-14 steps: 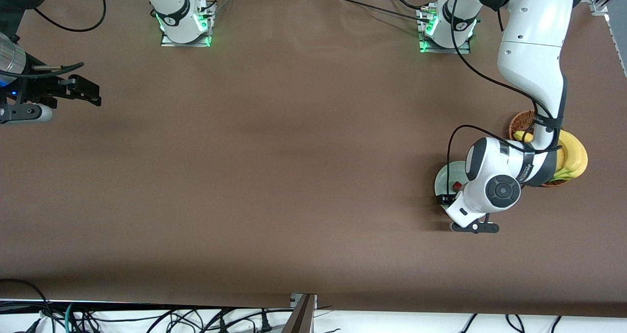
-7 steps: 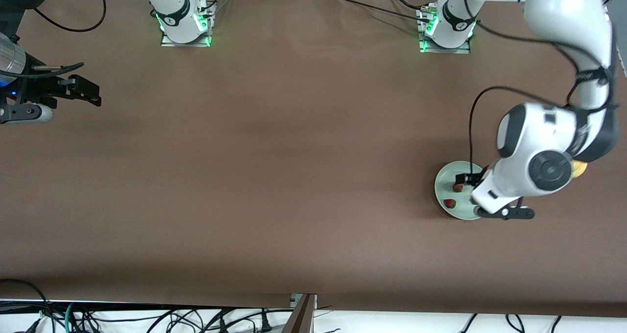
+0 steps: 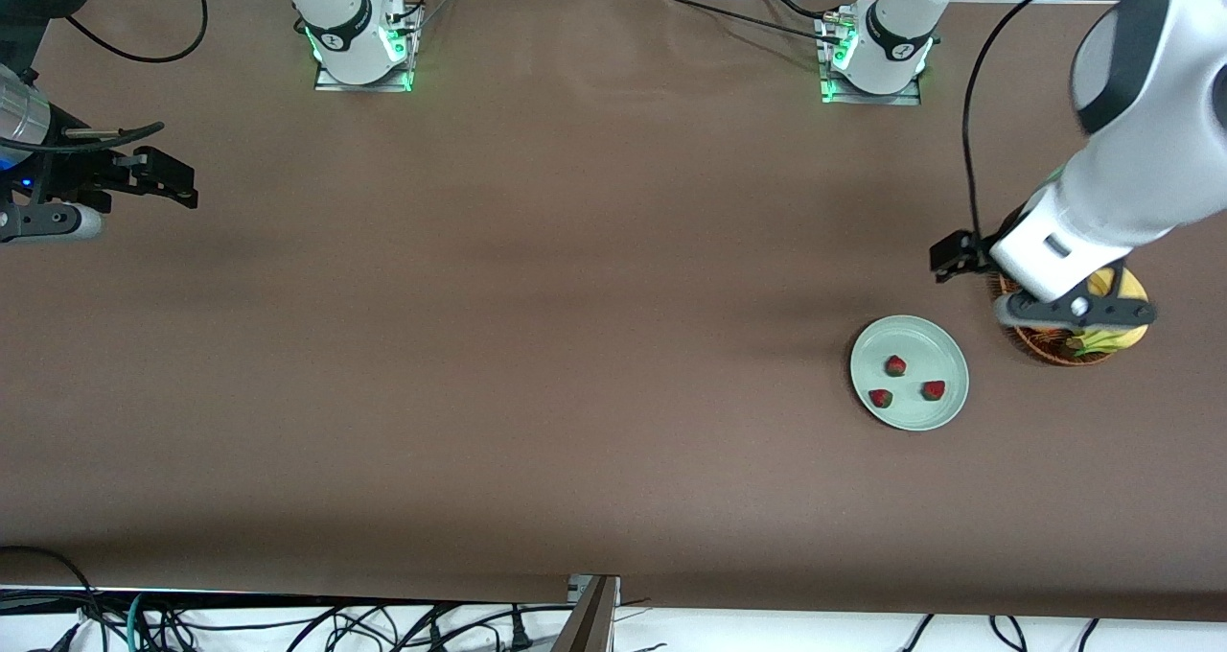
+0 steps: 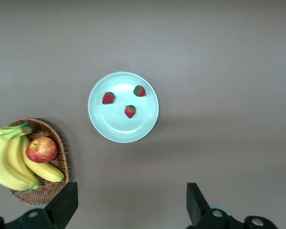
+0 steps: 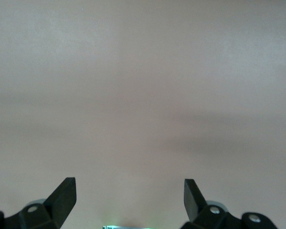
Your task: Collect all strawberries into plate
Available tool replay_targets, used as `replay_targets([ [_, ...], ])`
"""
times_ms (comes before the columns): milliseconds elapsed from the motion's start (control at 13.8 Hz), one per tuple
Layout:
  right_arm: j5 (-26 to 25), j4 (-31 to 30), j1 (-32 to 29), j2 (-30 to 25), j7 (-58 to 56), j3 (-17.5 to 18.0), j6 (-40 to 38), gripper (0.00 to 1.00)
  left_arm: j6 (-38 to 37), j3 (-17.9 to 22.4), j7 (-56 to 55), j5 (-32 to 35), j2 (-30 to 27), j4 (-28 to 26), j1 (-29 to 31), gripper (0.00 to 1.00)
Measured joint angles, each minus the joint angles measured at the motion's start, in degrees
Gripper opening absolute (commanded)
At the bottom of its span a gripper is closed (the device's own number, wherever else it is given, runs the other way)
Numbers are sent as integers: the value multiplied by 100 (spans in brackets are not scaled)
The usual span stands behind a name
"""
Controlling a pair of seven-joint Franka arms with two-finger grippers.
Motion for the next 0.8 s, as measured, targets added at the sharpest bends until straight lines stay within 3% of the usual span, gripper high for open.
replay_targets([
  [363, 0, 0, -1, 0, 0, -2, 1, 100, 246, -170, 937, -85, -816, -1026, 715, 100],
  [581, 0, 0, -1, 0, 1, -3, 1, 100, 342, -368, 969, 249, -800, -1155, 629, 100],
  [799, 0, 0, -3, 0, 2, -3, 1, 100, 364, -347, 960, 57, -816, -1154, 787, 100],
])
